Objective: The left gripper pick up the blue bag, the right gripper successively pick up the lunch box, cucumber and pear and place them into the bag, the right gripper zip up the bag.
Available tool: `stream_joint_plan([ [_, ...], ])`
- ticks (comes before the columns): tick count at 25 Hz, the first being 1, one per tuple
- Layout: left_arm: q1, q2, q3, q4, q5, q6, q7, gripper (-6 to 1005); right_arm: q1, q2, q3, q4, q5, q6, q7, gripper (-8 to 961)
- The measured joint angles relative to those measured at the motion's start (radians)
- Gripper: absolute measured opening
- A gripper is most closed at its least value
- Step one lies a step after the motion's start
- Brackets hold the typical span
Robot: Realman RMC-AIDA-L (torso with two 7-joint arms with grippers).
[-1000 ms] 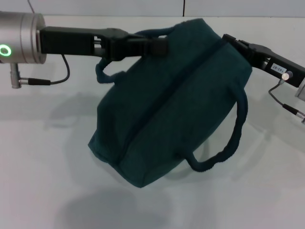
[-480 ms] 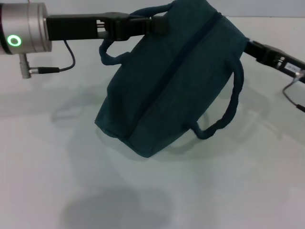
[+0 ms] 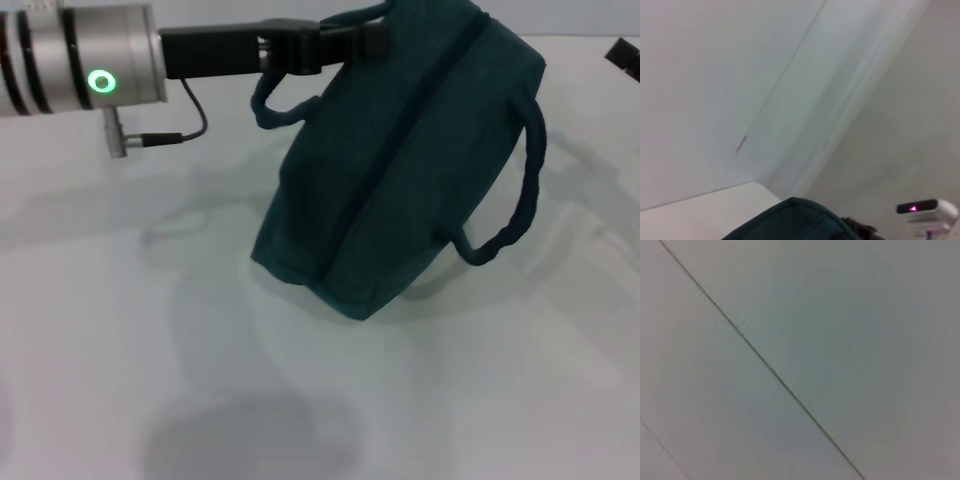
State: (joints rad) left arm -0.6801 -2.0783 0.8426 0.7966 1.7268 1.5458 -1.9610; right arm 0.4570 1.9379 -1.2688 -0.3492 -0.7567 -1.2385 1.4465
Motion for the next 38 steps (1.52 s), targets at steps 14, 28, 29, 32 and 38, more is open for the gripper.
stream_joint_plan([
  [14, -0.023, -0.003, 0.056, -0.147, 0.016, -0.197, 0.058, 93, -0.015, -0.003, 0.004, -0.001, -0.015, -0.038, -0.002, 776],
  [28, 0.033, 0.050, 0.050, -0.101, -0.225, -0.044, 0.138, 562, -0.009, -0.010, 0.003, -0.001, -0.050, -0.140, -0.043, 782],
  [29, 0.042, 0.057, 0.050, -0.083, -0.240, -0.020, 0.138, 610, -0.008, -0.012, 0.002, -0.002, -0.056, -0.189, -0.068, 782],
  [32, 0.080, 0.082, 0.048, -0.013, -0.271, 0.094, 0.145, 752, -0.007, -0.013, 0.002, -0.031, -0.093, -0.305, -0.135, 782],
  [38, 0.139, 0.104, 0.038, 0.024, -0.275, 0.287, 0.234, 872, -0.013, 0.003, 0.000, -0.158, -0.285, -0.469, -0.273, 782],
])
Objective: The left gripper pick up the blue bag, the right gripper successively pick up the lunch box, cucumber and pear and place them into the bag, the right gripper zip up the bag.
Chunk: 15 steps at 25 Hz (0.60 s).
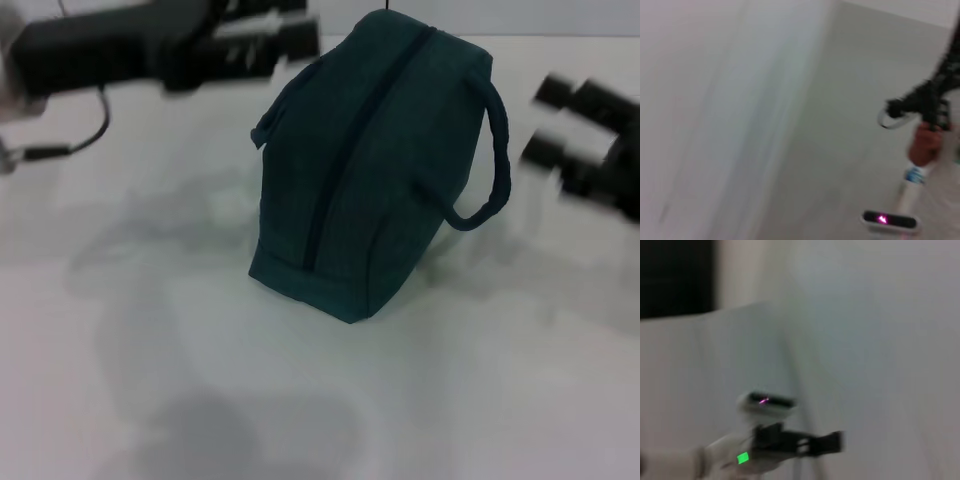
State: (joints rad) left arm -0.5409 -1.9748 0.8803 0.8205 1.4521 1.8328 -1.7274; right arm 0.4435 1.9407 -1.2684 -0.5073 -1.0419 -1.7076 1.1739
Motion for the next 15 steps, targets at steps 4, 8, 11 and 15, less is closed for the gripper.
stream_joint_plan([
  [4, 0.083, -0.004, 0.007, 0.001, 0.014, 0.105, 0.135, 872, -0.002, 0.031, 0.003, -0.073, -0.136, -0.048, -0.050, 782],
  [8, 0.175, -0.015, 0.008, -0.004, 0.026, 0.140, 0.296, 872, 0.004, 0.049, 0.002, -0.104, -0.257, -0.041, -0.051, 782],
  [11, 0.271, -0.026, 0.004, -0.014, 0.028, 0.142, 0.442, 872, 0.009, 0.063, -0.001, -0.104, -0.321, -0.040, -0.062, 782],
  [15, 0.303, -0.028, 0.007, -0.049, 0.048, 0.145, 0.505, 872, 0.006, 0.075, -0.021, -0.085, -0.384, -0.006, -0.106, 782],
])
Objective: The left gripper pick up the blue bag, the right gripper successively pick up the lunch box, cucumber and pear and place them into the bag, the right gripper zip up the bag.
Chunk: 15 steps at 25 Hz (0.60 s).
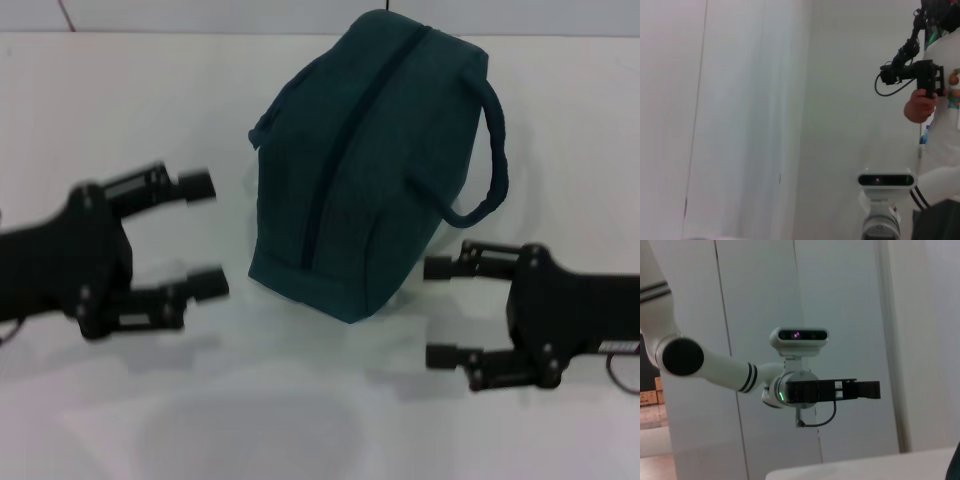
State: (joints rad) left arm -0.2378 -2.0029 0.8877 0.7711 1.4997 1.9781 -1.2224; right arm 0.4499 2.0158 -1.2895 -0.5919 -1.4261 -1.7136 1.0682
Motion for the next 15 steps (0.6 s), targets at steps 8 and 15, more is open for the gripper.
stream_joint_plan([
  [8, 0.002, -0.005, -0.005, -0.099, 0.114, 0.006, 0.059, 872, 0.013, 0.009, -0.023, 0.082, 0.001, 0.044, -0.061, 782],
  [15, -0.010, -0.005, -0.007, -0.108, 0.123, 0.001, 0.067, 872, 0.020, 0.009, -0.022, 0.098, 0.002, 0.059, -0.063, 782],
])
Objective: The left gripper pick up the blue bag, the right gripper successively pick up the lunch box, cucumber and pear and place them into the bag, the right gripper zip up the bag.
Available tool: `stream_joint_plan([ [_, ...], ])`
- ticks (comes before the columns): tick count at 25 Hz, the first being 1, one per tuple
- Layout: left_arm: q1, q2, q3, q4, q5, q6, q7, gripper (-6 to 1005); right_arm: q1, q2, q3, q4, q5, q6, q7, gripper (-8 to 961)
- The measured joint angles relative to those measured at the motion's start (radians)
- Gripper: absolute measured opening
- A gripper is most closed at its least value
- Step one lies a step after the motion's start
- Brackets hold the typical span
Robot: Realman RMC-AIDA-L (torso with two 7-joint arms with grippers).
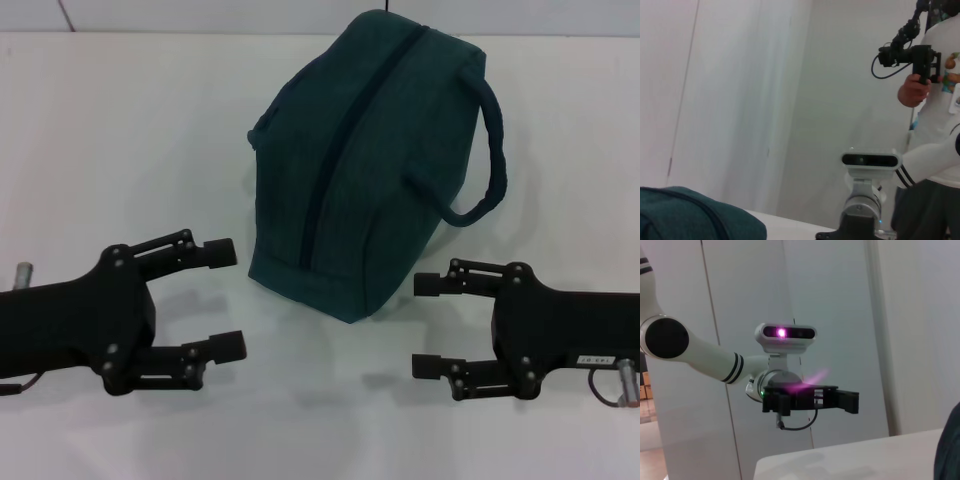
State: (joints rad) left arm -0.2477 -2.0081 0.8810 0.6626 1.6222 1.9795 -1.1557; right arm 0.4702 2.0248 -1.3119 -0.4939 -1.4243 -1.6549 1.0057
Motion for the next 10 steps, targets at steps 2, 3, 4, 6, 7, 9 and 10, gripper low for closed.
stream_joint_plan([
  [2, -0.008, 0.000, 0.001, -0.008, 0.008, 0.000, 0.000, 872, 0.000, 0.000, 0.000, 0.000, 0.000, 0.002, -0.001, 782],
  [3, -0.015, -0.001, 0.001, -0.015, 0.014, 0.000, 0.000, 872, 0.000, 0.000, 0.000, 0.000, 0.000, 0.002, -0.001, 782],
  [4, -0.019, -0.001, 0.001, -0.018, 0.017, 0.000, 0.000, 872, 0.000, 0.000, 0.001, 0.001, 0.000, 0.002, -0.001, 782],
  [6, -0.024, -0.001, 0.003, -0.022, 0.019, 0.000, -0.001, 872, 0.001, 0.000, 0.002, 0.001, 0.000, 0.002, -0.001, 782],
  [7, -0.026, -0.001, 0.004, -0.023, 0.020, 0.000, -0.002, 872, 0.001, 0.000, 0.002, 0.001, 0.000, 0.003, -0.001, 782],
  [9, -0.028, -0.001, 0.004, -0.024, 0.020, 0.000, -0.003, 872, 0.001, 0.000, 0.002, 0.001, 0.000, 0.006, -0.001, 782],
  [10, -0.029, -0.002, 0.005, -0.024, 0.021, 0.000, -0.003, 872, 0.001, 0.000, 0.002, 0.001, 0.000, 0.008, -0.001, 782],
])
